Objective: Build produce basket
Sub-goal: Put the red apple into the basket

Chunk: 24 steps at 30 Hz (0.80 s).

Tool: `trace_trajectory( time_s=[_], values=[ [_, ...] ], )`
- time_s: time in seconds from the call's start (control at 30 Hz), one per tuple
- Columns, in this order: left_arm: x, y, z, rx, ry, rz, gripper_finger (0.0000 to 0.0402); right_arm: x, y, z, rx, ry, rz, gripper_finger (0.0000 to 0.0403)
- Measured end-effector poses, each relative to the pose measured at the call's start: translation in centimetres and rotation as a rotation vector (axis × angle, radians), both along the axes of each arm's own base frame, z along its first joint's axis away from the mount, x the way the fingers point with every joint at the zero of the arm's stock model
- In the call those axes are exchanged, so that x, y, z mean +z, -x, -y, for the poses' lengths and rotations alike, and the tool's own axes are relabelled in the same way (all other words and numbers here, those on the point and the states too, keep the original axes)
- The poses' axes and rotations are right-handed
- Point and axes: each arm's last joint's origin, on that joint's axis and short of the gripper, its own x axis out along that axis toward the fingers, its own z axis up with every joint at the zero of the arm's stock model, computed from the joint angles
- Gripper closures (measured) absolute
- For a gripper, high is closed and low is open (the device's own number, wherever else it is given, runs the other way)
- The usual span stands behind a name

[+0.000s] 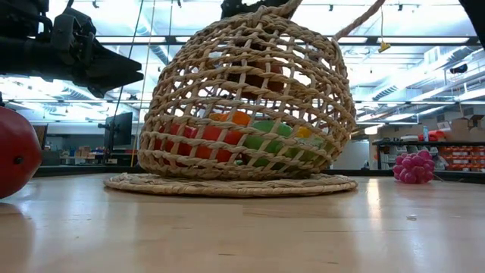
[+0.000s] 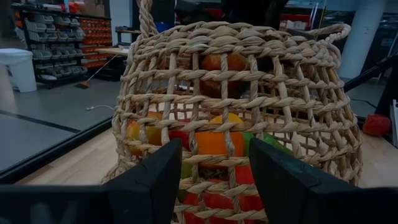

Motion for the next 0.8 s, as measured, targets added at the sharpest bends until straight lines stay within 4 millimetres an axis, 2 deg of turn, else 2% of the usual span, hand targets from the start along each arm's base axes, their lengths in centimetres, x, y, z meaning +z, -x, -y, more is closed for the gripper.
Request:
trace_trajectory(
  time_s=[0.3, 0.57, 0.7, 0.8],
  values=[
    [0.0, 0.0, 0.0, 0.0, 0.0, 0.0, 0.0208, -0.2, -0.1, 0.2, -0.13, -0.065, 0.031, 0.0077],
    [0.0, 0.0, 0.0, 0.0, 0.0, 0.0, 0.0203, 0.1, 0.1, 0.5, -0.154, -0.087, 0.035, 0.0038],
    [0.0, 0.0, 0.0, 0.0, 0.0, 0.0, 0.0204, 2.1, 0.7, 0.1, -0.148, -0.09, 0.015, 0.0033],
    [0.0, 0.0, 0.0, 0.0, 0.0, 0.0, 0.0208, 4.1, 1.2, -1.1, -0.131, -0.099, 0.0, 0.0038]
  ],
)
